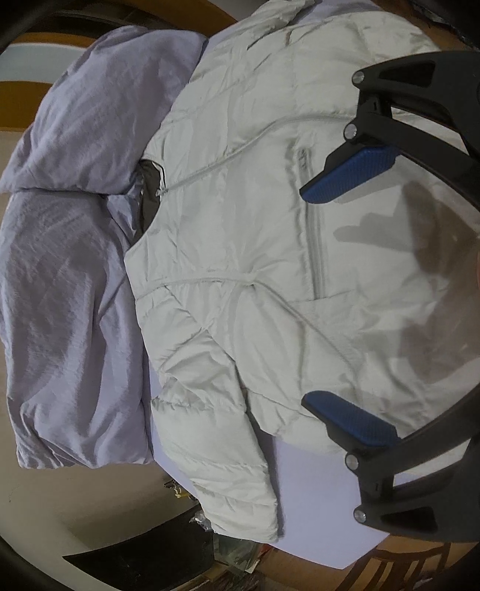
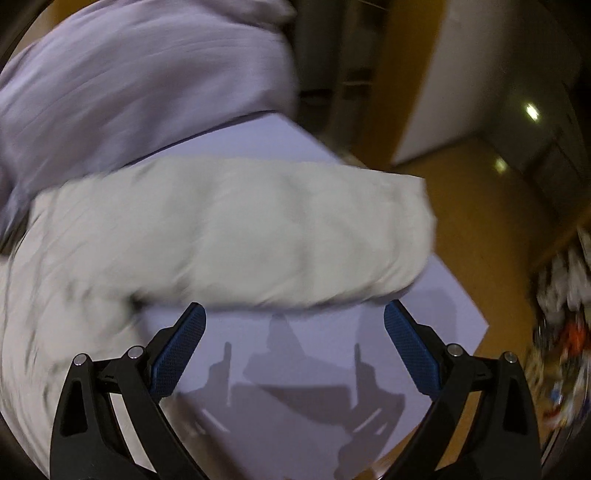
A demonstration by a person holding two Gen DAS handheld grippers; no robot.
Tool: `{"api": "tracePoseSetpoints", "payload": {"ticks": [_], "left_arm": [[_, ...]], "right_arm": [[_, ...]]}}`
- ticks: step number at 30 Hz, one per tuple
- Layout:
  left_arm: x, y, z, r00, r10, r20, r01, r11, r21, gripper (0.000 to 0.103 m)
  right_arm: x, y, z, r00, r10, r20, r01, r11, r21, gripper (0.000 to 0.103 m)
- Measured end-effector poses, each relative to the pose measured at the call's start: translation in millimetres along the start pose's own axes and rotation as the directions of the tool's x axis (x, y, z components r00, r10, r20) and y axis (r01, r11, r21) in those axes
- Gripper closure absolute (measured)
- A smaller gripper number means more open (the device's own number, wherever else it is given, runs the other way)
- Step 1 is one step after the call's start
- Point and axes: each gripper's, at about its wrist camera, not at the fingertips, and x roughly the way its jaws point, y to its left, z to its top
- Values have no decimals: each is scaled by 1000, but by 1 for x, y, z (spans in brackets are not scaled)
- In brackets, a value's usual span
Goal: Fold large clothes
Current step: 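Reach the right gripper to the jacket sleeve cuff and grasp it, then fold the held sleeve across the jacket front and open the right gripper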
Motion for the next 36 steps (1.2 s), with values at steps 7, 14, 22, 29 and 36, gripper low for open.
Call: {"api": "tracePoseSetpoints", "payload": {"ticks": [7,14,22,29,36], "left_arm": [[21,8,12,1000,17,-19,-17,1000,7,2],[36,18,21,999,22,-32,-22,1000,6,2],[48,35,28,999,13,-45,-14,1000,-16,2],[53,50,37,999,2,-35,-3,999,-40,2],[51,65,43,1000,-7,-15,6,998,-69,2]], "right_arm": [[46,-63,30,994,-61,-88,80,971,227,7],[81,-97,24,987,47,-154,18,918,396,46],[42,-57,47,1000,12,6,-13,966,257,85],[-16,50,75,966,206,156,-202,979,-41,87],[-37,179,54,911,405,74,-374,889,-264,87]]}}
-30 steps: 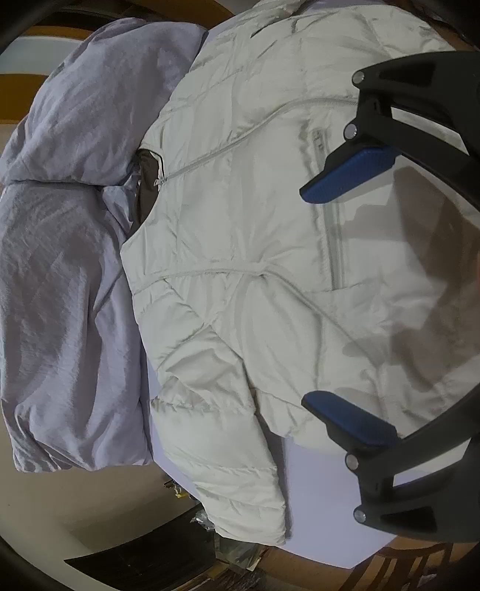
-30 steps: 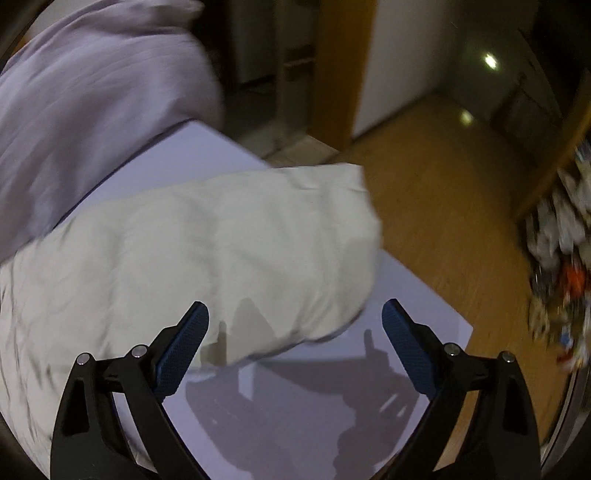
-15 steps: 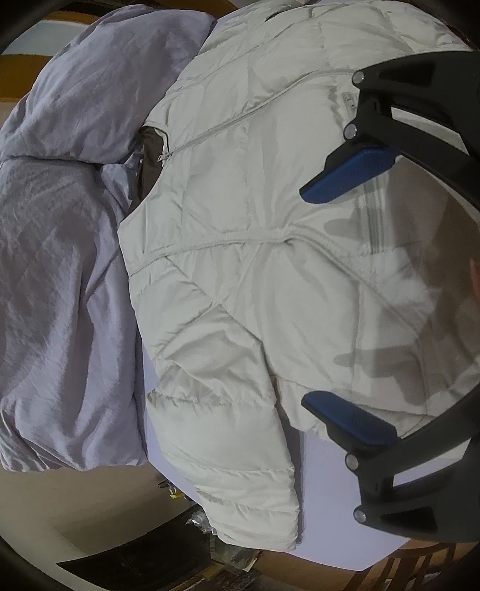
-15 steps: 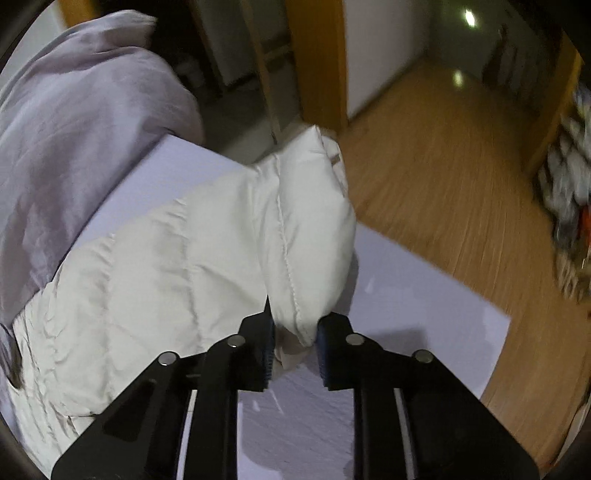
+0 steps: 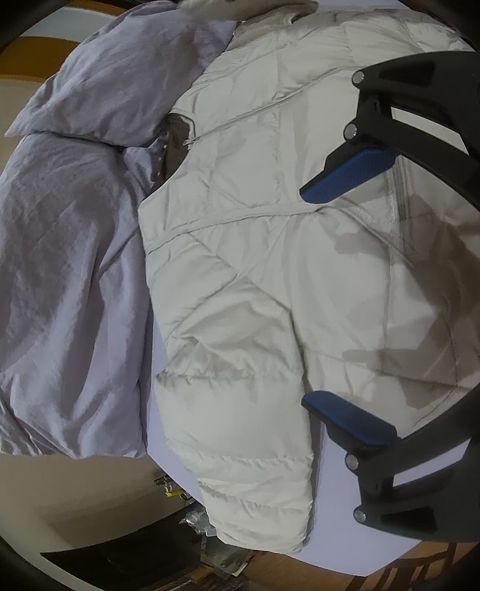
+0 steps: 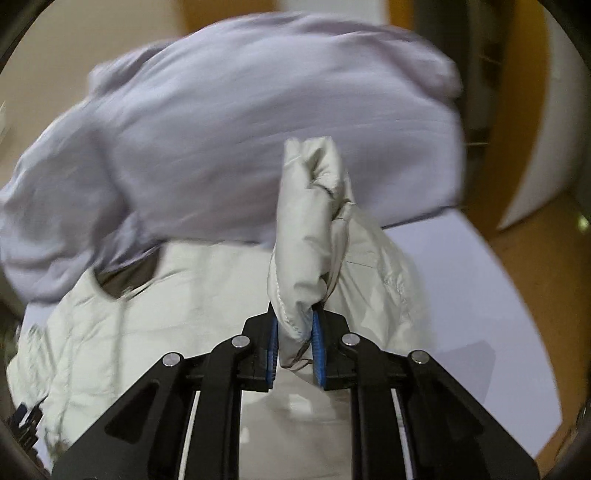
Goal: Fold large clothes
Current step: 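Fold the held sleeve across the jacket front and open the right gripper, then grasp the other sleeve cuff with the left gripper and lift it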
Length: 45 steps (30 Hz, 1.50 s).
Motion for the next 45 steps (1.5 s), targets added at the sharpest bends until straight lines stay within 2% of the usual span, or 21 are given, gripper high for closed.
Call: {"api": "tracePoseSetpoints", "payload": {"ticks": [4,8,11,17,21,22,24,25,26,29,33,35,37,40,43,45], "left_arm": [[-3,9,4,1000,2,13,-1,1000,-14,2],[-3,18,8,1000,4,21,-4,1000,-26,2],[-2,24,10,1000,10,24,-9,999,-35,2],[0,33,15,999,28,27,-27,998,-51,2],[4,38,18,999,41,25,-39,998,-58,2],[4,40,18,999,46,25,-45,997,-60,2],[6,44,19,998,56,24,-54,996,-64,2],[6,47,20,998,63,22,-61,996,-69,2],[7,49,21,997,68,21,-67,995,-74,2],[9,58,22,996,89,15,-87,992,-91,2],[9,72,24,993,115,10,-113,987,-116,2],[9,79,24,992,126,9,-124,984,-130,2],[9,89,23,990,143,4,-141,979,-148,2],[7,105,22,986,167,-5,-165,970,-178,2],[6,130,21,979,202,-13,-200,957,-211,2],[6,146,21,976,217,-20,-215,947,-237,2]], "right_arm": [[23,66,-16,993,97,-75,-103,991,-88,87],[39,119,-32,973,181,-140,-201,969,-146,87],[46,158,-46,951,241,-193,-275,945,-176,87],[59,206,-66,931,268,-250,-323,922,-213,87],[81,223,-87,921,215,-325,-315,902,-296,83],[82,224,-89,920,207,-333,-314,898,-307,78],[75,220,-84,918,237,-319,-335,893,-300,57],[68,216,-78,923,253,-288,-336,896,-290,39],[61,210,-71,936,257,-241,-321,904,-283,33],[57,196,-55,956,244,-164,-279,928,-248,33],[80,190,-52,976,142,-167,-181,953,-243,33],[94,194,-61,976,96,-195,-148,951,-270,33],[105,198,-71,973,62,-224,-127,949,-288,28],[115,209,-89,980,3,-201,-73,936,-343,25],[117,214,-96,983,-16,-182,-54,927,-370,24],[118,213,-91,974,-8,-227,-76,930,-361,24]]}}
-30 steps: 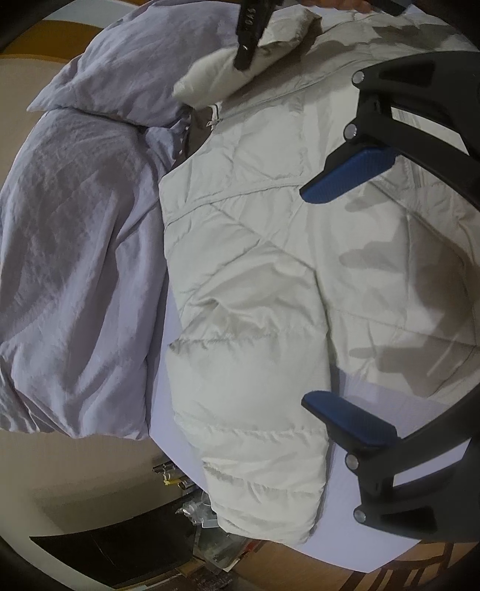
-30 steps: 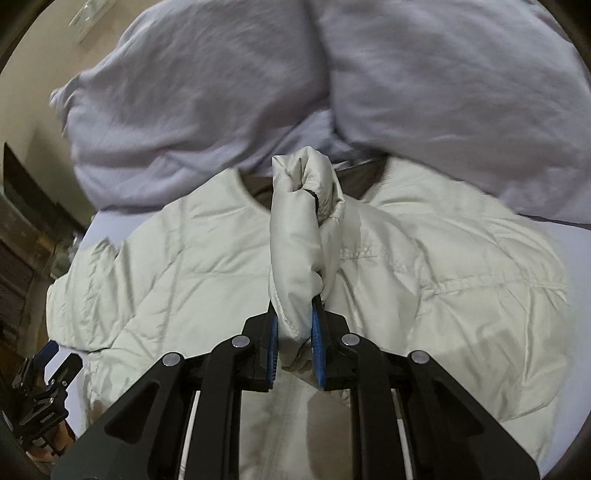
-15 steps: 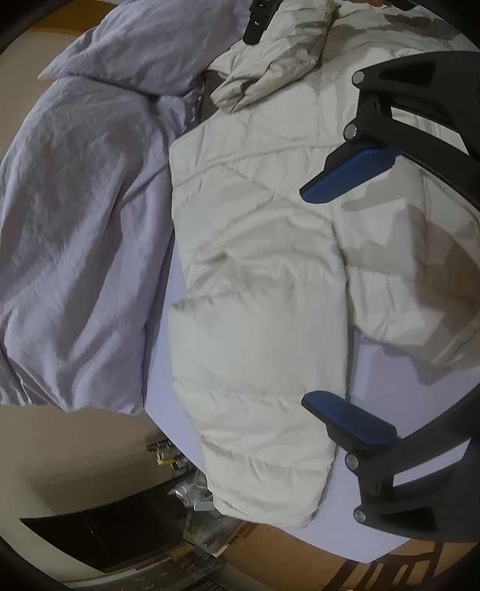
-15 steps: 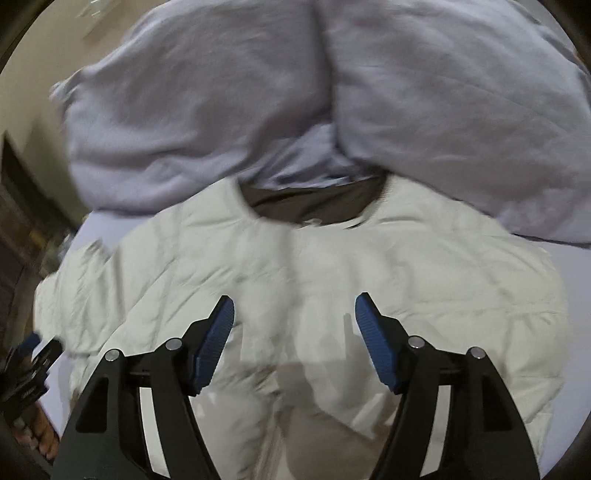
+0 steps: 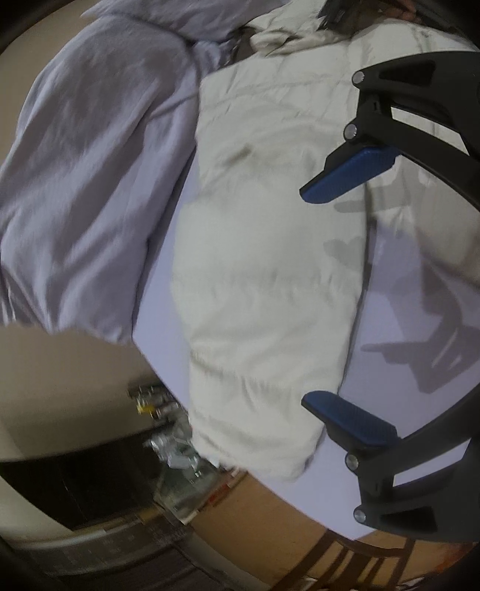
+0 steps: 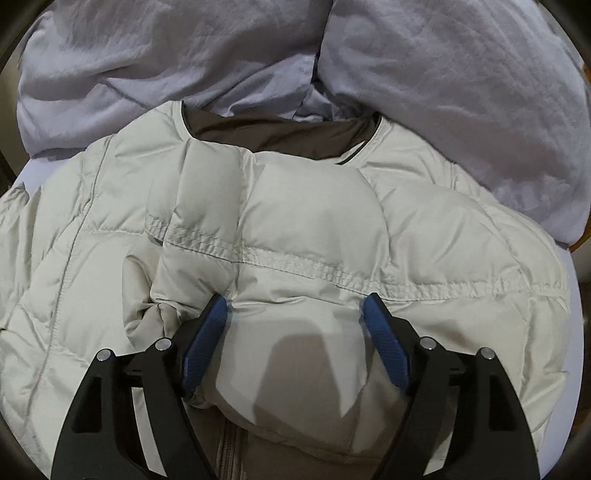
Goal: Fold large clothes
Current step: 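Grasp the other sleeve cuff with the left gripper and lift it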
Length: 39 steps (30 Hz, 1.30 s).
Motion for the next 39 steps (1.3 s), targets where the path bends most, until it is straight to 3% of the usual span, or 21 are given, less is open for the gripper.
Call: {"api": "tracePoseSetpoints", "payload": {"ticks": [3,9,14,19,23,28,31,39], "left_arm": [[8,30,8,999,41,-9,-41,998,-44,2],[32,94,24,992,113,-56,-120,981,-154,3],[58,132,39,981,145,-126,-169,963,-208,16],[79,146,34,970,143,-196,-189,953,-237,27],[82,147,26,976,111,-187,-161,945,-284,40],[77,143,22,983,95,-157,-142,936,-323,75],[68,136,22,988,62,-139,-106,937,-333,89],[6,94,48,1000,-26,15,29,962,-271,94]], "right_arm": [[-8,-9,4,998,51,-35,-50,999,22,25],[-36,-24,-4,997,79,24,-80,996,39,24],[-48,-34,-7,995,83,52,-85,996,26,24],[-53,-40,-8,995,84,62,-85,996,4,24],[-54,-43,-14,995,77,57,-77,997,-6,24],[-56,-50,-23,995,80,53,-80,997,6,24],[-59,-54,-29,995,80,55,-80,997,6,24],[-76,-70,-42,992,81,94,-84,996,26,23]]}}
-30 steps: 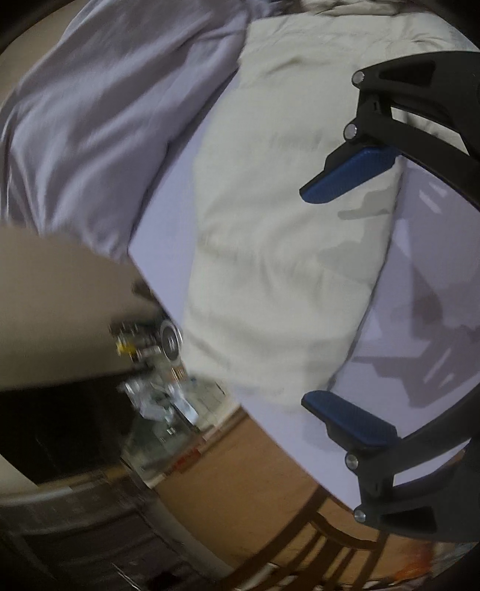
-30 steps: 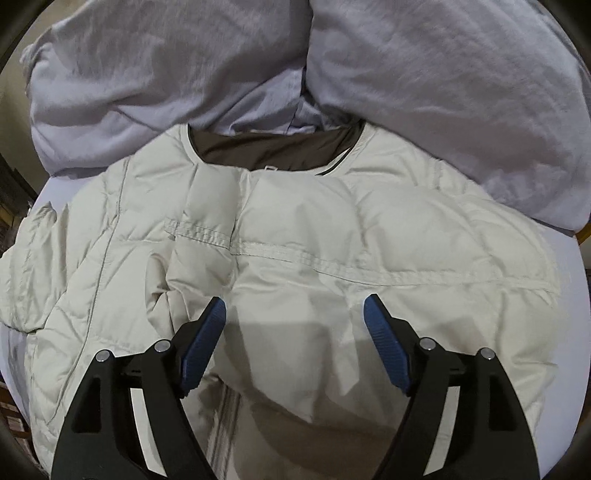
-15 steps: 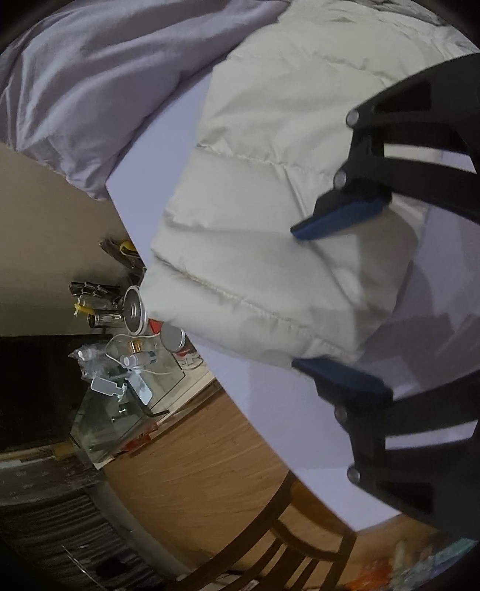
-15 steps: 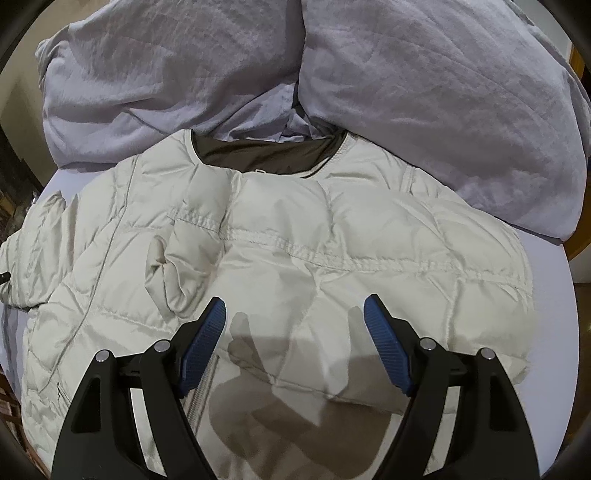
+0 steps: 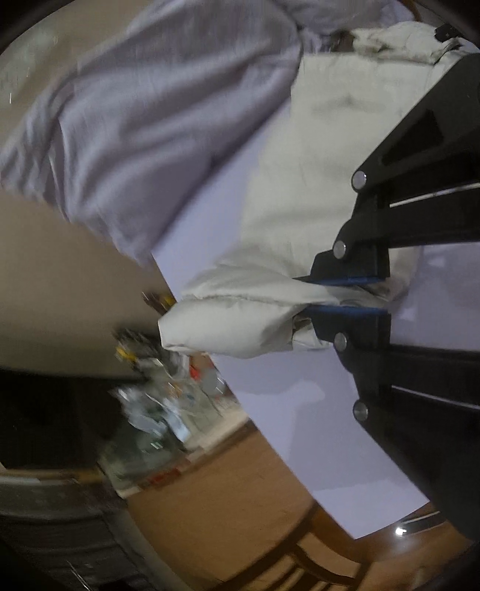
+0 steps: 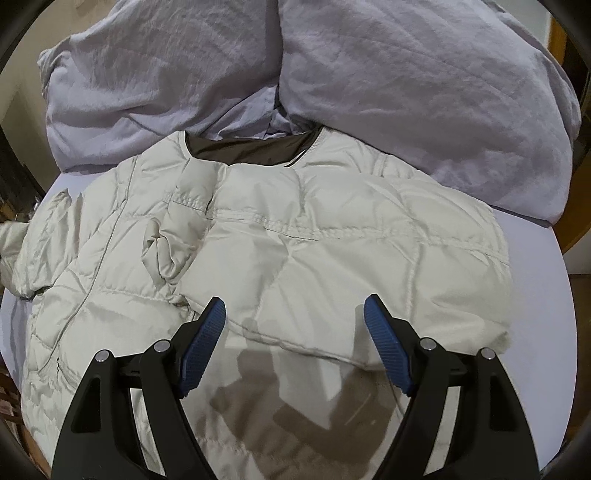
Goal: Fold large clothes
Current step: 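Grasp the other sleeve cuff with the left gripper and lift it, then fold the held sleeve across the jacket front and open the left gripper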
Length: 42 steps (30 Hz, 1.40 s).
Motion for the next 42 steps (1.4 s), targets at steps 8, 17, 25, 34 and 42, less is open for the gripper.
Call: {"api": "tracePoseSetpoints", "payload": {"ticks": [8,17,25,34,42], "left_arm": [[-79,-112,8,969,-233,81,216,960,178,95],[-125,-248,-32,891,-454,8,413,817,401,95],[-107,-338,-95,851,-497,-171,508,693,512,95],[-70,-385,-163,842,-433,-323,537,611,581,95],[-66,-395,-169,828,-432,-357,559,588,585,87]], "right_arm": [[-18,-13,-19,999,-25,25,25,999,21,21],[-37,-37,-37,996,-72,49,68,995,71,19],[-44,-53,-53,993,-111,50,105,987,120,19],[-43,-66,-63,988,-153,29,148,978,145,19],[-35,-68,-62,988,-157,12,153,976,153,19]]}}
